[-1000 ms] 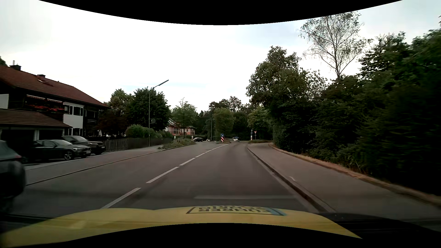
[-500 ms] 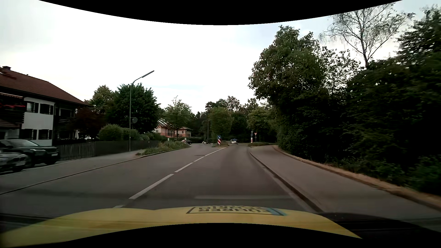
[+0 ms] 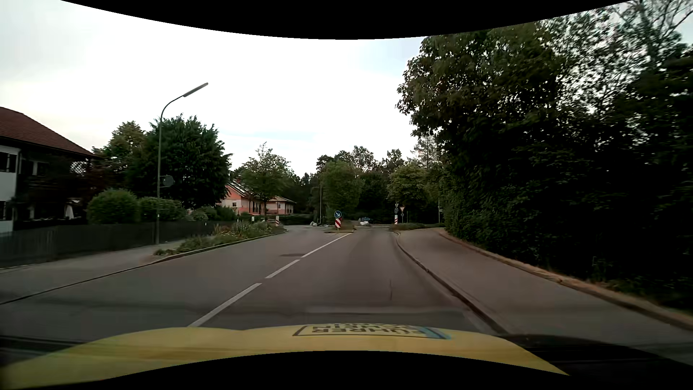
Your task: Follow the waypoints while adhering to traffic rules and regulations
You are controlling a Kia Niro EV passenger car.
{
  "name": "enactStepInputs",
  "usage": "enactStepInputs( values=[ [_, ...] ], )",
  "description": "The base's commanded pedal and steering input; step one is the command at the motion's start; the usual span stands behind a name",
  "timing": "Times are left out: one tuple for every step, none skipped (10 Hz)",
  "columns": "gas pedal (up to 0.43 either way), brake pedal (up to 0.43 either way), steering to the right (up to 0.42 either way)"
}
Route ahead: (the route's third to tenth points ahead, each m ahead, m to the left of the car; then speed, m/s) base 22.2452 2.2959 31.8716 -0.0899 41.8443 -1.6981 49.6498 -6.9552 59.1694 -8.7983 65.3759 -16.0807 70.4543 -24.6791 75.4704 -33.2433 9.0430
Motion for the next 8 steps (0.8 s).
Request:
enactStepInputs(
  values=[
    [0.0,0.0,0.018],
    [0.0,0.0,0.019],
    [0.0,0.0,0.019],
    [0.0,0.0,0.018],
    [0.0,0.0,0.018],
    [0.0,0.0,0.018],
    [0.0,0.0,0.018],
    [0.0,0.0,0.019]
  ],
)
